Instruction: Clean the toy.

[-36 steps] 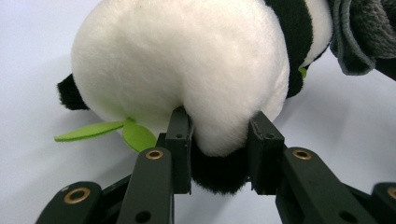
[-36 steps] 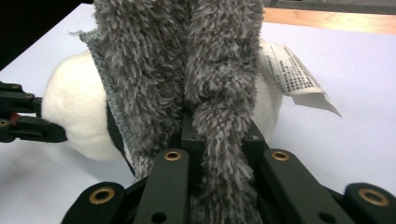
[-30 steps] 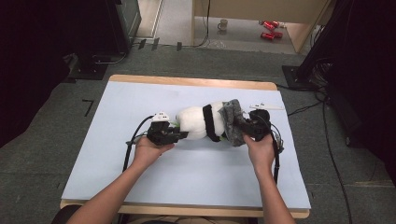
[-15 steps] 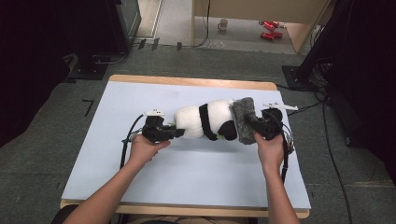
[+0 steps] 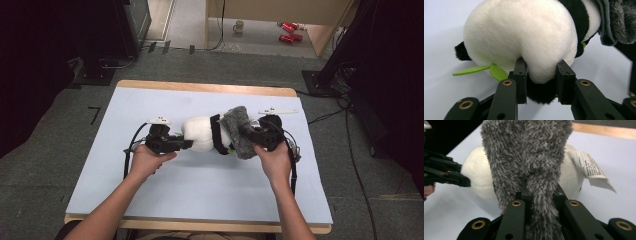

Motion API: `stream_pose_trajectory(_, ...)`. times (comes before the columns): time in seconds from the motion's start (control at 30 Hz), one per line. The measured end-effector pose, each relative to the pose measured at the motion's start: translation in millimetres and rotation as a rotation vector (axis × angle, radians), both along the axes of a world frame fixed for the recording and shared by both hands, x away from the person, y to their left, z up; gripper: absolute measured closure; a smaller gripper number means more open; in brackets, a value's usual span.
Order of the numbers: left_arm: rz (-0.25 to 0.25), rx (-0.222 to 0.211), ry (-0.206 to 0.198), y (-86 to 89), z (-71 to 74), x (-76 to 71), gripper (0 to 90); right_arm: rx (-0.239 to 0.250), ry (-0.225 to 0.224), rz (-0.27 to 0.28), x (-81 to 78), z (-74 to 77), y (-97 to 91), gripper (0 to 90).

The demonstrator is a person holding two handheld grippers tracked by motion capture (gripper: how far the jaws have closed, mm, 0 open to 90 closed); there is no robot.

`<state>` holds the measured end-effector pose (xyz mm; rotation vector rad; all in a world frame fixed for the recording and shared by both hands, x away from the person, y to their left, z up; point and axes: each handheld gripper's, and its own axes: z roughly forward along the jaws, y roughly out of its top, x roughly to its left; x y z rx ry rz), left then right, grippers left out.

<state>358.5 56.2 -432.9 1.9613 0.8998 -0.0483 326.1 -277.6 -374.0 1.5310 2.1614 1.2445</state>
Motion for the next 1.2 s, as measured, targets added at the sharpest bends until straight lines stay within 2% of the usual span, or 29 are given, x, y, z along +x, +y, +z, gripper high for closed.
stream_pose_trajectory(0.03,-0.003,0.015,-0.025,0.4,-3.6,0.5,64.6,-0.003,0.002,0.000,1.9,-2.7,0.8,79.0)
stream_pose_trajectory(0.07,-0.006,0.016,-0.033,0.5,-5.3,0.7,62.6,-0.008,0.002,-0.001,3.6,-4.3,1.6,79.0)
stream_pose_trajectory(0.23,-0.008,0.025,-0.047,1.9,-10.3,1.2,53.4,-0.028,-0.017,-0.010,8.9,-6.1,6.1,79.0)
stream_pose_trajectory(0.3,-0.008,0.022,-0.079,4.1,-10.8,-0.2,51.9,-0.028,-0.024,-0.012,10.3,-6.2,6.8,79.0)
stream_pose_trajectory(0.33,-0.017,0.024,-0.119,6.6,-10.8,-1.6,48.3,-0.027,-0.025,-0.017,13.2,-5.5,7.3,79.0)
stream_pose_trajectory(0.4,-0.029,0.007,-0.155,9.6,-10.9,-2.6,43.1,-0.031,-0.027,-0.018,16.0,-4.2,8.2,78.9)
stream_pose_trajectory(0.43,-0.029,0.007,-0.155,9.6,-10.9,-2.6,40.9,-0.031,-0.027,-0.018,16.0,-4.2,8.2,78.9)
stream_pose_trajectory(0.53,-0.043,0.000,-0.201,13.1,-10.8,-4.1,38.0,-0.031,-0.032,-0.017,20.7,-2.8,10.5,78.9)
stream_pose_trajectory(0.63,-0.046,0.008,-0.217,13.6,-12.5,-4.6,35.8,-0.026,-0.034,-0.022,26.9,-2.2,11.6,78.7)
stream_pose_trajectory(0.73,-0.039,0.012,-0.212,13.0,-16.1,-1.1,35.4,-0.024,-0.036,-0.026,32.9,-1.7,12.0,78.7)
stream_pose_trajectory(0.9,-0.035,0.017,-0.244,6.1,-22.2,3.9,28.4,-0.012,-0.045,-0.034,41.1,-1.8,12.3,78.3)
stream_pose_trajectory(0.93,-0.025,0.026,-0.266,2.6,-24.2,5.0,27.7,0.002,-0.042,-0.041,44.0,-2.8,11.8,78.2)
stream_pose_trajectory(1.0,-0.021,0.024,-0.272,0.9,-25.2,5.4,26.6,0.007,-0.045,-0.043,45.5,-3.4,11.1,78.2)
stream_pose_trajectory(1.03,0.003,0.036,-0.285,-2.6,-26.5,6.2,26.8,0.020,-0.042,-0.048,47.2,-3.7,10.0,78.0)
stream_pose_trajectory(1.2,0.049,0.034,-0.288,-8.8,-31.2,8.9,29.5,0.019,-0.046,-0.045,46.9,-2.6,9.7,77.6)
